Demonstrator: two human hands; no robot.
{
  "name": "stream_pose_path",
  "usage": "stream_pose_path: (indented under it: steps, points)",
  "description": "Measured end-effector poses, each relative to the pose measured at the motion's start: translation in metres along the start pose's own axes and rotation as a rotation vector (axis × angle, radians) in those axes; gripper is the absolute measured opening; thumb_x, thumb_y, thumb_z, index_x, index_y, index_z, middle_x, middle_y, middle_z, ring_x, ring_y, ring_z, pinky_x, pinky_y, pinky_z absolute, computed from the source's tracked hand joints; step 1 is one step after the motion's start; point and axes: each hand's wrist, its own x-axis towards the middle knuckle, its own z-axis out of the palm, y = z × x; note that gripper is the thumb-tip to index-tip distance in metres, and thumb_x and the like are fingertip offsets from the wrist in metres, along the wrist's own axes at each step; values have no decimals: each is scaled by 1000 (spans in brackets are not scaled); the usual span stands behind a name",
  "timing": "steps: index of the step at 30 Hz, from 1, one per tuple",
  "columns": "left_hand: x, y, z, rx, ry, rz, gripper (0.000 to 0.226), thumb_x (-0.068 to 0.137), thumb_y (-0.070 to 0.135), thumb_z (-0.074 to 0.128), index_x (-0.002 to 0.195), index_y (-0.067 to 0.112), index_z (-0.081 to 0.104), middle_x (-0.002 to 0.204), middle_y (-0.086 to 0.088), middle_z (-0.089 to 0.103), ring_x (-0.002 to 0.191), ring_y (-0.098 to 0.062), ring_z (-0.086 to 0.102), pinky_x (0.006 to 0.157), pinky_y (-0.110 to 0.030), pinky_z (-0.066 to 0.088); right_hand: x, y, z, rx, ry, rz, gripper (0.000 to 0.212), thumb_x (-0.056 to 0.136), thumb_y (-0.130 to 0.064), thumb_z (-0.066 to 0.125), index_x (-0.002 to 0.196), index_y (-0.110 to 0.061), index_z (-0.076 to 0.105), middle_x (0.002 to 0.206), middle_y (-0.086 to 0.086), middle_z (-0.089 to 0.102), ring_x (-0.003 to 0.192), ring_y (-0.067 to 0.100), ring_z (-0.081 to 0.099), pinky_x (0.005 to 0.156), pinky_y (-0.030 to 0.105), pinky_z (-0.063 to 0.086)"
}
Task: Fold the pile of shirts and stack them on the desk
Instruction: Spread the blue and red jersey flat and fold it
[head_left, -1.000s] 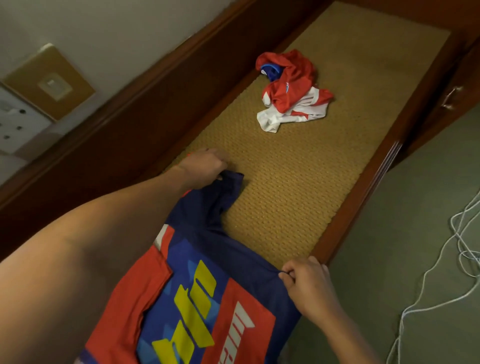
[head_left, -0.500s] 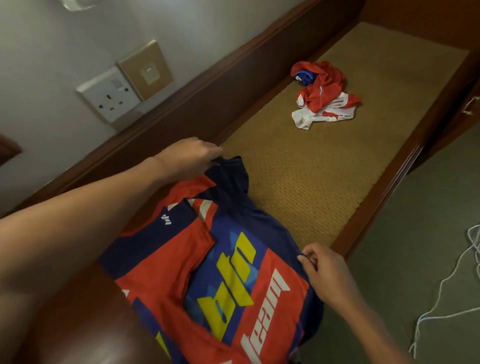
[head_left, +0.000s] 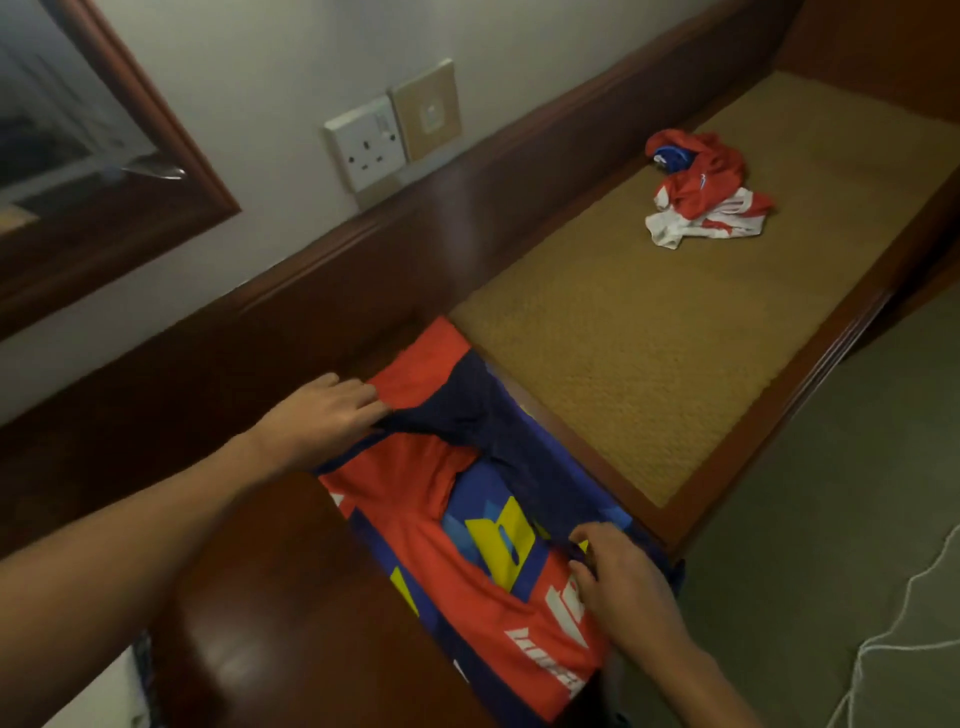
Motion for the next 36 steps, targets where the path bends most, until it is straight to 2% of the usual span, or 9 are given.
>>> stream_pose_path:
  steps: [4, 8, 12, 16, 22, 24, 27, 32, 36]
  points:
    - [-31, 27, 49, -89, -209, -59, 28, 86, 39, 44, 94, 29, 69, 92, 8, 66, 88, -17, 68, 68, -35, 45, -6, -2, 22, -52, -202, 74, 35, 89, -18, 65, 122, -25, 54, 122, -7, 52, 112, 20, 59, 88, 39, 47]
    - [-32, 51, 61, -267, -315, -252, 38, 91, 38, 65, 128, 32, 62, 131, 8, 62, 123, -18, 59, 94, -38, 41, -14, 7, 30, -34, -107, 128, 38, 84, -16, 69, 121, -20, 57, 119, 1, 56, 110, 25, 61, 84, 45, 53]
    - [-20, 65, 65, -338, -416, -286, 54, 96, 36, 58, 148, 32, 44, 154, 8, 41, 140, -18, 44, 107, -40, 38, -28, 16, 31, -234, -48, 184, 33, 78, -22, 75, 107, -16, 59, 100, 5, 58, 96, 30, 63, 68, 40, 50]
    - [-7, 69, 65, -338, -422, -353, 41, 95, 38, 55, 136, 31, 53, 145, 1, 46, 129, -24, 52, 102, -42, 44, -32, 11, 21, -247, 5, 307, 11, 87, -22, 62, 94, -18, 55, 97, 4, 62, 87, 31, 67, 62, 38, 42]
    - [11, 82, 67, -342, -448, -390, 61, 92, 44, 63, 147, 30, 41, 151, -2, 37, 131, -31, 48, 101, -45, 46, -48, 2, 12, -176, 233, 214, 27, 69, -7, 76, 82, -17, 54, 75, 4, 56, 52, 32, 61, 45, 29, 35]
    - [14, 81, 69, -369, -441, -402, 60, 91, 45, 65, 145, 29, 43, 150, -3, 38, 129, -33, 49, 102, -44, 47, -53, 5, 20, -160, 129, 243, 21, 78, -17, 70, 89, -23, 53, 83, 3, 60, 65, 33, 66, 52, 37, 45]
    - [15, 81, 69, -384, -449, -402, 56, 92, 46, 64, 141, 28, 46, 148, -5, 40, 126, -34, 52, 101, -45, 47, -58, 9, 30, 17, -145, 171, 19, 84, -38, 63, 96, -34, 49, 83, -9, 62, 76, 14, 63, 68, 38, 53]
    - [12, 97, 63, -382, -275, -353, 41, 92, 38, 65, 130, 25, 59, 138, -7, 48, 123, -33, 54, 99, -44, 43, -62, 16, 31, 31, 91, 189, 20, 83, -29, 77, 97, -30, 62, 84, -14, 56, 73, 9, 58, 65, 35, 51]
    - [3, 148, 53, -463, -109, -139, 31, 83, 49, 67, 108, 30, 69, 107, 2, 56, 100, -23, 59, 84, -40, 45, -59, 14, 26, -112, -80, 232, 27, 90, -38, 69, 112, -25, 60, 113, -7, 54, 98, 17, 63, 77, 36, 51]
